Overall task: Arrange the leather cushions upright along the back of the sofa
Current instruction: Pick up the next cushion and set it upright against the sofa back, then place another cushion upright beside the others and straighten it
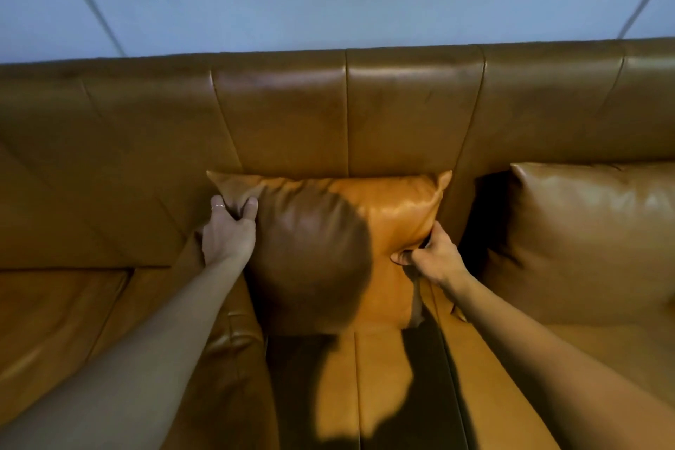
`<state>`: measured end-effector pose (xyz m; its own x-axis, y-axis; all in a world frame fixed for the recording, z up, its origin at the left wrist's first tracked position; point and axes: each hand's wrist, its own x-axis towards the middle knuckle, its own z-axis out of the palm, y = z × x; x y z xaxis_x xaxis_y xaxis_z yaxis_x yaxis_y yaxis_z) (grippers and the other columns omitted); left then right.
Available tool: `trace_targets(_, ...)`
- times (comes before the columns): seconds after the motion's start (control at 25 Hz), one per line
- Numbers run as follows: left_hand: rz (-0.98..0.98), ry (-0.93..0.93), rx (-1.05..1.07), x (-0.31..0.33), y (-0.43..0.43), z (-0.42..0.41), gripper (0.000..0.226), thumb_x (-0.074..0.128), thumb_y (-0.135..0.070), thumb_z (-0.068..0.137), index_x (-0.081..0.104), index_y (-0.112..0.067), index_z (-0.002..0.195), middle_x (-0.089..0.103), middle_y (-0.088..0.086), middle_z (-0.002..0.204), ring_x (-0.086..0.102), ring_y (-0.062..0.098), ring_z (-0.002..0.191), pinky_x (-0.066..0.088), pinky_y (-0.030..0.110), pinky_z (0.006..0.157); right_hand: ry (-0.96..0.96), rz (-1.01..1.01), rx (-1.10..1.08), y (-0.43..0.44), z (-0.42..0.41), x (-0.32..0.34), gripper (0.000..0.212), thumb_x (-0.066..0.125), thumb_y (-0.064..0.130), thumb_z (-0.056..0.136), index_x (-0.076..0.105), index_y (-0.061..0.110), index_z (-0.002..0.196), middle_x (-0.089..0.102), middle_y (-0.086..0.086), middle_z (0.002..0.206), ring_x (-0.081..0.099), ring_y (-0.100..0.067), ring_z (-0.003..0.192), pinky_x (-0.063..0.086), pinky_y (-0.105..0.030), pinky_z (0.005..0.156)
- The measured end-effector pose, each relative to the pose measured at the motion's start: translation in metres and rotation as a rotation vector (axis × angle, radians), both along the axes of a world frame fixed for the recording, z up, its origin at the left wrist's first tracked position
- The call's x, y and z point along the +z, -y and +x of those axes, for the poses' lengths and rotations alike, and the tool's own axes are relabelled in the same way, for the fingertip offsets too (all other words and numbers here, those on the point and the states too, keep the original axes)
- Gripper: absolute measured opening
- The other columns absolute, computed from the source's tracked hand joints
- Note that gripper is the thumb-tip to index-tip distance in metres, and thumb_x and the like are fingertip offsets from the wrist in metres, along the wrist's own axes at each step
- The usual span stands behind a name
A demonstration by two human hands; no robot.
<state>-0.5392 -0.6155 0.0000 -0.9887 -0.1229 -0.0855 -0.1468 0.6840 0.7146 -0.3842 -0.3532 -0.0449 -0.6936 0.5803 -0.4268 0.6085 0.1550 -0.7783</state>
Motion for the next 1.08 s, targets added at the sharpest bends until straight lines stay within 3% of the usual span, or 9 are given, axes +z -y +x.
trace_targets(0.24, 0.024, 0.100, -0.072, -0.005, 0.014, -0.014, 0.054, 0.050, -0.049, 0.093, 0.043, -0.016, 0.135, 0.057, 0.010, 0.129, 0.050, 0.037, 0.119, 0.038, 0.047, 0.099, -0.035, 0.044, -0.053, 0.010, -0.001, -0.002, 0.085, 0.086, 0.022, 0.071, 0.039, 0.016, 0.141, 0.057, -0.011, 0.133, 0.054, -0.037, 0.124, 0.045, -0.045, 0.100)
trace_targets(0.32, -0.032, 0.057, -0.064, -0.003, 0.017, -0.009, 0.043, 0.046, -0.038, 0.096, 0.047, -0.015, 0.132, 0.059, 0.013, 0.125, 0.054, 0.036, 0.114, 0.043, 0.048, 0.097, 0.133, 0.119, -0.066, 0.017, -0.003, 0.000, 0.070, 0.080, 0.035, 0.072, 0.051, 0.010, 0.130, 0.063, -0.013, 0.123, 0.062, -0.039, 0.109, 0.054, -0.046, 0.091)
trace_targets(0.4, -0.124, -0.094, -0.100, -0.002, 0.026, 0.001, 0.034, 0.047, -0.018, 0.092, 0.054, -0.012, 0.125, 0.062, 0.014, 0.116, 0.058, 0.034, 0.106, 0.048, 0.047, 0.092, 0.351, 0.169, -0.043, 0.033, -0.001, 0.011, 0.039, 0.064, 0.040, 0.078, 0.063, 0.005, 0.095, 0.070, -0.017, 0.096, 0.070, -0.037, 0.082, 0.062, -0.045, 0.073)
trace_targets(0.52, -0.480, -0.251, -0.267, -0.006, 0.046, 0.007, 0.048, 0.058, -0.011, 0.080, 0.054, -0.012, 0.128, 0.056, 0.014, 0.126, 0.049, 0.033, 0.117, 0.041, 0.047, 0.098, 0.580, -0.044, 0.199, 0.071, 0.004, 0.028, 0.037, 0.052, 0.041, 0.090, 0.060, 0.006, 0.081, 0.067, -0.012, 0.070, 0.069, -0.031, 0.064, 0.059, -0.035, 0.064)
trace_targets(0.64, -0.541, -0.008, -0.268, -0.005, 0.063, 0.009, 0.063, 0.061, -0.034, 0.078, 0.041, -0.035, 0.137, 0.042, 0.012, 0.142, 0.037, 0.036, 0.130, 0.033, 0.056, 0.103, 0.565, -0.194, 0.537, 0.124, 0.006, 0.033, 0.051, 0.053, 0.057, 0.091, 0.056, 0.013, 0.115, 0.068, -0.012, 0.100, 0.064, -0.026, 0.072, 0.056, -0.037, 0.068)
trace_targets(0.72, -0.386, 0.132, -0.251, -0.003, 0.068, 0.009, 0.066, 0.057, -0.041, 0.079, 0.029, -0.045, 0.139, 0.052, 0.011, 0.132, 0.050, 0.037, 0.118, 0.042, 0.052, 0.096, 0.502, -0.306, 0.665, 0.166, 0.002, 0.034, 0.085, 0.054, 0.073, 0.081, 0.039, 0.018, 0.143, 0.056, -0.013, 0.139, 0.066, -0.028, 0.097, 0.058, -0.039, 0.073)
trace_targets(0.8, -0.395, 0.148, -0.235, 0.001, 0.074, 0.010, 0.075, 0.059, -0.048, 0.081, 0.019, -0.041, 0.144, 0.058, 0.008, 0.125, 0.056, 0.035, 0.112, 0.047, 0.044, 0.090, 0.491, -0.397, 0.740, 0.206, 0.002, 0.037, 0.111, 0.061, 0.082, 0.066, 0.022, 0.026, 0.154, 0.039, -0.008, 0.156, 0.060, -0.032, 0.120, 0.059, -0.042, 0.081)
trace_targets(0.92, -0.474, 0.124, -0.185, 0.010, 0.085, 0.011, 0.064, 0.057, -0.051, 0.085, 0.041, -0.019, 0.137, 0.060, 0.009, 0.125, 0.056, 0.032, 0.114, 0.047, 0.040, 0.088, 0.469, -0.360, 0.794, 0.243, 0.008, 0.034, 0.130, 0.075, 0.073, 0.061, -0.003, 0.032, 0.156, 0.022, -0.004, 0.162, 0.040, -0.036, 0.139, 0.050, -0.050, 0.098)
trace_targets(1.08, -0.516, -0.025, -0.165, 0.031, 0.112, 0.016, 0.032, 0.055, -0.036, 0.092, 0.059, -0.012, 0.113, 0.065, 0.010, 0.107, 0.061, 0.029, 0.097, 0.048, 0.037, 0.078, 0.299, -0.307, 0.755, 0.264, 0.007, 0.033, 0.122, 0.086, 0.057, 0.050, 0.020, 0.033, 0.150, 0.045, 0.002, 0.148, 0.047, -0.032, 0.133, 0.048, -0.048, 0.101)
